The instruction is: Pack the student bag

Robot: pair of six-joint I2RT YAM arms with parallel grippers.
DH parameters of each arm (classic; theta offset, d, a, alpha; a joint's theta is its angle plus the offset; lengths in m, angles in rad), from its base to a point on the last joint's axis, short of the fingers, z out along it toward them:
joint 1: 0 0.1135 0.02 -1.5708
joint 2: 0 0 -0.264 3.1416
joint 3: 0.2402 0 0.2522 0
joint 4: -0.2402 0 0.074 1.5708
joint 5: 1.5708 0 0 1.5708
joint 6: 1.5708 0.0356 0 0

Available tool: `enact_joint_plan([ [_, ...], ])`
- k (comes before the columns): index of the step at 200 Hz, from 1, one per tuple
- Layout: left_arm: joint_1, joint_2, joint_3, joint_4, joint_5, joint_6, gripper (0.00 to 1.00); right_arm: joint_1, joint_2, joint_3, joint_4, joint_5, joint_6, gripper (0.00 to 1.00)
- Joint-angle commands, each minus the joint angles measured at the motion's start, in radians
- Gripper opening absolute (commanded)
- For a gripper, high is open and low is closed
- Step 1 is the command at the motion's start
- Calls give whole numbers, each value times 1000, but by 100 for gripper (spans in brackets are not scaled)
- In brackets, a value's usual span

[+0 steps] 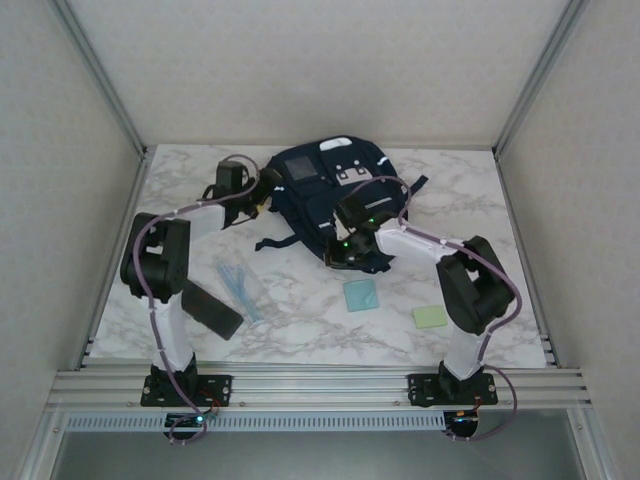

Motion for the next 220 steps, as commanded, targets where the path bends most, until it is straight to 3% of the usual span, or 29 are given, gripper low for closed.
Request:
enact_joint_plan([
  [1, -40, -135, -138, 31, -22, -59, 89, 18, 68, 152, 89, -132, -5, 0],
  [37, -150, -165, -267, 168, -37, -200, 86, 41, 132, 242, 76, -168, -9, 0],
  [60, -200, -119, -235, 192, -54, -218, 76, 43, 111, 204, 99, -201, 11, 0],
  [67, -206, -102, -222, 197, -56, -212, 63, 44, 104, 190, 102, -217, 16, 0],
  [82, -205, -75, -206, 203, -55, -206, 8, 44, 83, 163, 71, -250, 10, 0],
  [86, -202, -72, -205, 198, -56, -201, 0, 44, 77, 158, 51, -256, 4, 0],
  [127, -158, -104, -181, 12, -93, -9, 0, 34, 31, 111, -329, -322, -80, 0],
  [155, -137, -129, -155, -72, -88, 107, 0, 1, 3, 40, -450, -284, -111, 0],
  [189, -123, -150, -118, -158, -75, 241, 0, -97, -12, 43, -569, -91, -178, 0],
  [220, -91, -142, -64, -267, -43, 360, 0, -197, -1, 149, -687, 202, -273, 0],
])
